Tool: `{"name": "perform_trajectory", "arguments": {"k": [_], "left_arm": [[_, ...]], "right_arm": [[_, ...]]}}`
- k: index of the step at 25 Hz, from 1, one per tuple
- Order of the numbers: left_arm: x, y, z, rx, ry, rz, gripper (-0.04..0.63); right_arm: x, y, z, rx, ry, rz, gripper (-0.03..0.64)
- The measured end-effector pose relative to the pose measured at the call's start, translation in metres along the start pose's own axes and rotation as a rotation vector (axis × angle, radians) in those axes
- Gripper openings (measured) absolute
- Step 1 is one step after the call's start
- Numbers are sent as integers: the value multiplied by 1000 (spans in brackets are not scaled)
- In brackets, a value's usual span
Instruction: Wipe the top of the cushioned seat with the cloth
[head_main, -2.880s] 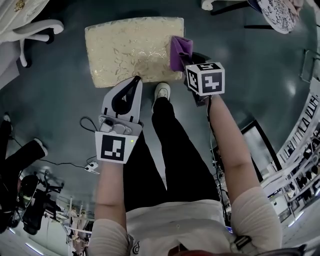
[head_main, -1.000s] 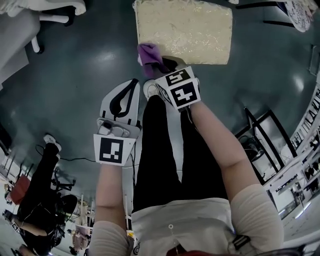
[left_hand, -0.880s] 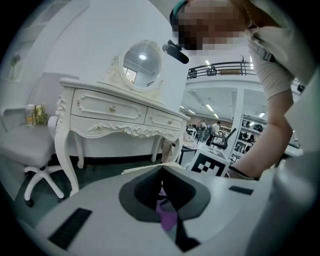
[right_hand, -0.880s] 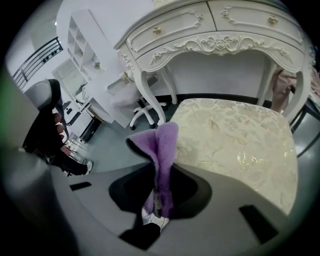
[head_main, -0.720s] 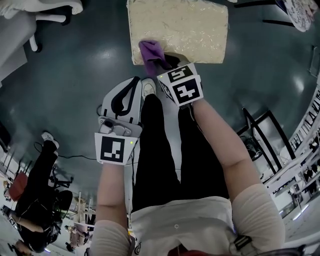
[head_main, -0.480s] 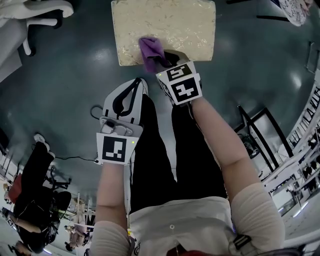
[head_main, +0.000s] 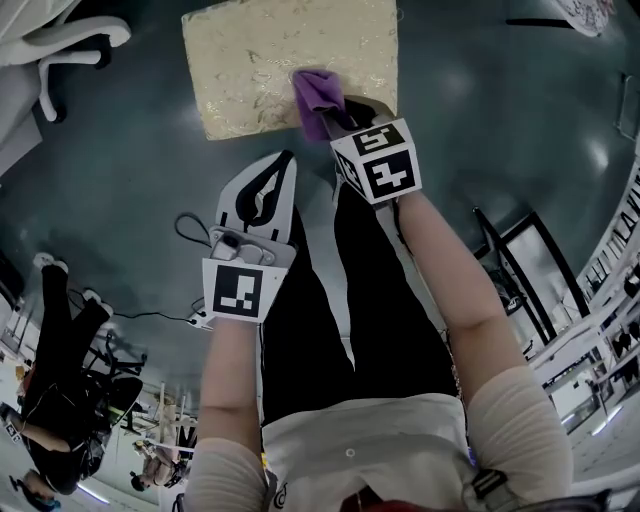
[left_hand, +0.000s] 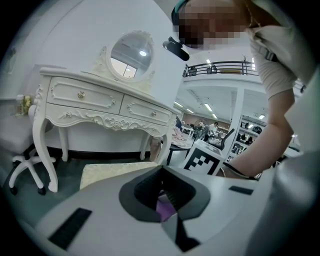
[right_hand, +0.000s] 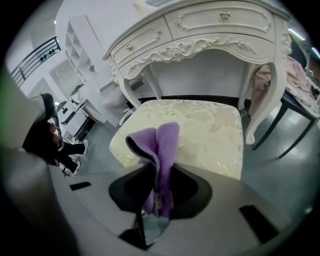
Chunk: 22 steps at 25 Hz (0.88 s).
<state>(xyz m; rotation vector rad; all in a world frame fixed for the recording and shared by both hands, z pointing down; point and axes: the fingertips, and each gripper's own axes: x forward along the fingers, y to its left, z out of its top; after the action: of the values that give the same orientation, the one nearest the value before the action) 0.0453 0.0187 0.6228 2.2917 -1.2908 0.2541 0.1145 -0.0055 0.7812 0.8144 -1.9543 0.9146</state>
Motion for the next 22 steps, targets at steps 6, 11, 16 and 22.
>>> {"name": "perform_trajectory", "arguments": {"k": [6,11,16,22], "left_arm": [[27,-27,2,1,-5,-18,14],[45,-47,2,-2,-12,-24,14],[61,-71,0,6,0,-51,14],[74,-89,7,8,-3,-66,14]], "right_arm": [[-21,-43,-15,36,2,-31,89],[-38,-79,-29,45,10,-61,89],[-50,-109,-46,43,37,-91,89],[-62,-144,-63,67,81,-154,84]]}}
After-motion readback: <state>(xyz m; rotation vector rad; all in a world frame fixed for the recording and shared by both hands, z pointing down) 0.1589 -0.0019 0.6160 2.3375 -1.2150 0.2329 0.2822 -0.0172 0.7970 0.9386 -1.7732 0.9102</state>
